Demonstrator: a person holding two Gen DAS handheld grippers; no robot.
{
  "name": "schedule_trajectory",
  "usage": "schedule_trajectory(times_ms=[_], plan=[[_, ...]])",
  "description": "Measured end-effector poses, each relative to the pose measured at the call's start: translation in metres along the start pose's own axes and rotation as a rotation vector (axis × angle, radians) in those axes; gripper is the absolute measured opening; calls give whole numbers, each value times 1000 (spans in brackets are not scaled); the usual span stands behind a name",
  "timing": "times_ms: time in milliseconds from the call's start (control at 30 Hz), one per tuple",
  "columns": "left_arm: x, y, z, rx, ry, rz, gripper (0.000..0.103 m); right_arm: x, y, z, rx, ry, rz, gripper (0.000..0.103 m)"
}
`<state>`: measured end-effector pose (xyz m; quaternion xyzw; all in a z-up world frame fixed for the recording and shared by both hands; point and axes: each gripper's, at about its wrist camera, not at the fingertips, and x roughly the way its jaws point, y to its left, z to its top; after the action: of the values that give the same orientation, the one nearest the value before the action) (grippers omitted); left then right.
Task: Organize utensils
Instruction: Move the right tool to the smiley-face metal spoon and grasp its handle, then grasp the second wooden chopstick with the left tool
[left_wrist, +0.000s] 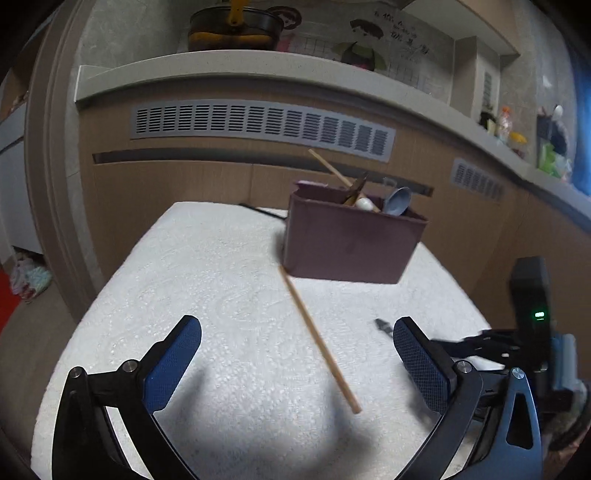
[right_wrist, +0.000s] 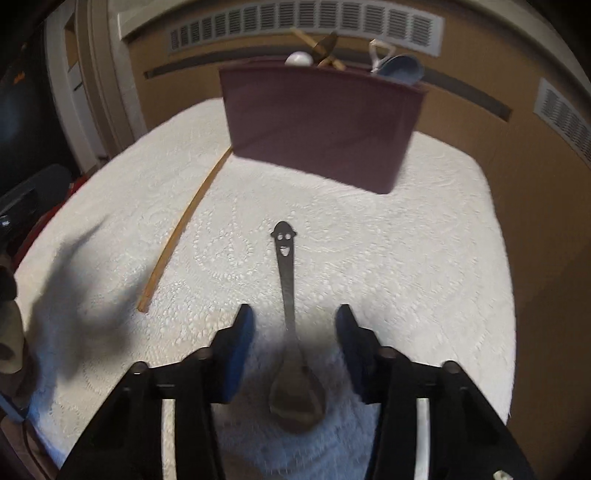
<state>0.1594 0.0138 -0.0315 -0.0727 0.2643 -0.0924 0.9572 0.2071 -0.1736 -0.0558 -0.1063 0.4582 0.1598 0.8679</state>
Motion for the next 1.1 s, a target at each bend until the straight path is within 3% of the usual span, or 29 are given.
schedule_trajectory(times_ms=[33, 67, 133, 200, 367, 500, 533, 600, 667, 733, 833, 1000, 1100], plan=[[-5, 4, 1, -21, -20, -61, 103, 1, 3, 2, -21, 6, -5, 10], [-11, 6, 1, -41, -35, -101, 103, 0, 6, 4, -38, 6, -25, 5], [-13, 6, 2, -60, -42, -136, 103, -5, 7, 3, -28, -7, -44, 5], [-8, 2, 2, -52, -8, -116, 103, -14, 0, -2, 11, -31, -44, 5], [31, -14, -5, -25, 207, -55, 103, -31, -21, -20, 96, -58, -74, 5], [47, -34, -9, 57, 261, 22, 102, -34, -30, -36, 137, -71, -102, 5], [55, -40, -6, 92, 279, 44, 99, -34, -32, -37, 149, -73, -96, 5], [68, -44, 0, 114, 327, 37, 83, -35, -34, -35, 166, -92, -93, 5], [88, -41, 8, 88, 418, 12, 54, -35, -34, -35, 171, -95, -95, 5], [112, -38, 14, 72, 514, -1, 37, -36, -35, -36, 177, -104, -92, 5], [140, -36, 18, 93, 612, 59, 31, -39, -37, -37, 188, -118, -91, 5], [164, -39, 32, 128, 697, 135, 31, -40, -39, -37, 201, -123, -83, 5], [173, -42, 35, 152, 743, 129, 28, -41, -39, -38, 203, -129, -78, 5]])
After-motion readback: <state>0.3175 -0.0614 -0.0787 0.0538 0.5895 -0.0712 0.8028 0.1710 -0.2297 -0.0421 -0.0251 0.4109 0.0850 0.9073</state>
